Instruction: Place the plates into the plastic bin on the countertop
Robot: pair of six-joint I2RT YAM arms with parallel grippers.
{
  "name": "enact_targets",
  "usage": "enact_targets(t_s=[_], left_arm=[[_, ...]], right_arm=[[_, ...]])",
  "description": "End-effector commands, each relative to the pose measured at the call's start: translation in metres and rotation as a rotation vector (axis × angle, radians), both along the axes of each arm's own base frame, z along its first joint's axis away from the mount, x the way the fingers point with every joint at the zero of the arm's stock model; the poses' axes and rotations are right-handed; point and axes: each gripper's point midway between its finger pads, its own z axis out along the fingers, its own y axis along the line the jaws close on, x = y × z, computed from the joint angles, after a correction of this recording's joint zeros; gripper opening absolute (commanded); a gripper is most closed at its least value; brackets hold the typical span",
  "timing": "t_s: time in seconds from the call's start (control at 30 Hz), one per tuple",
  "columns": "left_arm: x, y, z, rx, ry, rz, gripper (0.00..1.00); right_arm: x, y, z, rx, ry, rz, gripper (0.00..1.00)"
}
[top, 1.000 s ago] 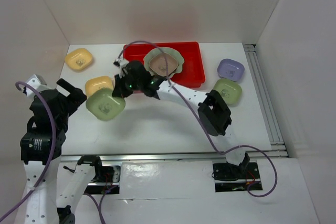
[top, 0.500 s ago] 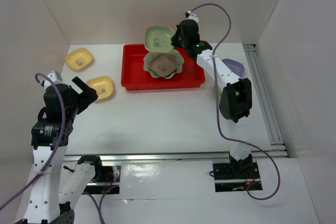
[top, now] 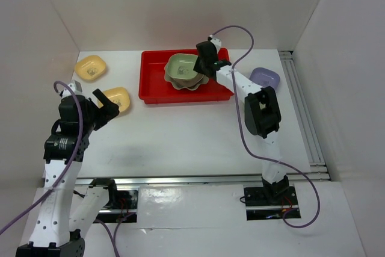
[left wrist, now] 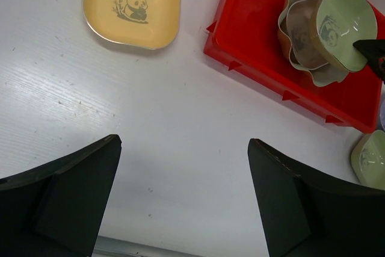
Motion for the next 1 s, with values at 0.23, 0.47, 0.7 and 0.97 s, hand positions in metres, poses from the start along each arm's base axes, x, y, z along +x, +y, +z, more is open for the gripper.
enact_targets(t_s=[0.23, 0.47, 0.7, 0.97], left_arm=[[0.005, -0.008, 0.007, 0.022, -0.059, -0.075, 1.0], [0.004, -0.009, 0.0, 0.026, -0.05, -0.087, 1.0], [0.004, -0.01, -0.001, 0.037, -0.048, -0.104, 1.0], [0.005, -0.019, -0.005, 0.021, -0.061, -0.153, 1.0]], right_arm=[[0.026, -0.005, 0.009, -0.027, -0.066, -0.04, 0.0], [0.032, -0.003, 0.014, -0.045, -0.086, -0.025, 0.16], [0.03, -0.005, 0.034, -0.051, -0.129, -0.012, 0.68], [0.016, 0.005, 0.102, -0.031, -0.243, 0.0, 0.91]])
